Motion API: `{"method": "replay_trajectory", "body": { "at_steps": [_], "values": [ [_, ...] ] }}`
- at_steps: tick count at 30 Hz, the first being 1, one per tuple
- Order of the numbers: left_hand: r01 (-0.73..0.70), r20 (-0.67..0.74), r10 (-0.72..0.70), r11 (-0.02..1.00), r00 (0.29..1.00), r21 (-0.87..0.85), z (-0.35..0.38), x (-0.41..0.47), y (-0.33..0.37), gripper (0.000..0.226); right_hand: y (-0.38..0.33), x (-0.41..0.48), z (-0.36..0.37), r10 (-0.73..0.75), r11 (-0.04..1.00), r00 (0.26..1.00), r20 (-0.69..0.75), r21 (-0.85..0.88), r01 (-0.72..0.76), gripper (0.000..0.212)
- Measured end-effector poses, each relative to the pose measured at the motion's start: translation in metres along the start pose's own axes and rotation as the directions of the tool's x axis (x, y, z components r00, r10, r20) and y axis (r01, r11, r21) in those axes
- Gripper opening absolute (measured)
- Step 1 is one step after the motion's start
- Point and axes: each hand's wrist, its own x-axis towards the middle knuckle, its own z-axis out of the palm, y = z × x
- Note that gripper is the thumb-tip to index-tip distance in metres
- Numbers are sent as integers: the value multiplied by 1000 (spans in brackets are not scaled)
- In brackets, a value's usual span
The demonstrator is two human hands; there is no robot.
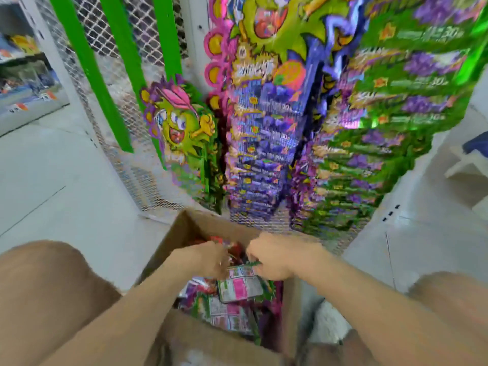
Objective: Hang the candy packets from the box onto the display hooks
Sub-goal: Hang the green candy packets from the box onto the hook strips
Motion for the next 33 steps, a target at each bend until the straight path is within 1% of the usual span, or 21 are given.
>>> {"method": "replay_trajectory", "body": {
  "at_steps": [2,4,5,7,9,11,14,16,18,19,20,21,22,24,25,26,27,29,30,31,33],
  "values": [
    [65,104,-63,998,993,-18,42,12,-4,49,-1,8,12,-11,999,1000,8,-37,12,20],
    [104,177,-87,990,980,-92,78,22,-2,77,2,15,21,-5,996,1000,28,-83,8,7],
    [128,197,-102,984,975,-124,96,28,-1,93,5,17,24,2,994,999,49,-105,3,5],
    [161,210,-132,978,969,-129,127,35,4,120,9,20,29,22,993,996,82,-115,-13,14],
    [209,209,-185,973,960,-95,149,41,9,133,14,24,32,22,994,995,96,-109,-11,20],
    [231,175,-214,969,961,-85,159,48,16,135,18,28,34,26,996,995,95,-86,-18,26],
    [221,86,-218,975,972,-21,160,55,24,116,24,33,37,38,997,995,95,-75,-31,23],
    [226,12,-226,974,974,-24,161,59,23,96,27,36,37,40,997,994,98,-68,-33,10],
    [195,-44,-194,980,980,27,163,59,18,71,32,37,38,47,997,994,101,-65,-40,6],
    [162,-123,-151,983,981,83,163,57,15,57,35,37,37,53,997,993,106,-64,-46,8],
    [142,-198,-109,977,974,160,161,54,14,47,37,37,37,62,997,993,102,-59,-56,15],
    [158,-251,-97,959,963,235,156,49,12,45,39,36,34,67,997,993,93,-54,-62,25],
    [213,-287,-143,950,947,228,145,43,13,49,41,35,31,67,997,994,83,-41,-64,32],
    [308,-354,-249,943,902,122,112,32,17,48,46,35,22,97,995,992,80,-11,-97,32],
    [316,-375,-269,946,887,68,94,28,16,45,48,34,15,128,991,989,71,13,-130,25],
    [297,-386,-266,955,883,22,75,24,13,39,49,31,8,142,989,988,54,34,-144,11],
    [253,-392,-241,967,888,-20,57,20,8,34,51,28,2,141,988,989,35,61,-143,15],
    [86,-337,-165,968,927,-237,23,8,-5,19,56,20,-10,113,988,993,16,109,-114,54],
    [-2,-299,-111,935,948,-354,11,2,-11,20,58,16,-14,104,982,995,-12,157,-101,65],
    [-81,-274,-49,891,960,-446,-4,-9,-12,25,59,12,-19,101,977,993,-53,194,-89,68],
    [-164,-260,31,845,965,-509,-22,-29,-10,23,64,7,-26,107,968,979,-174,244,-63,54]
  ]
}}
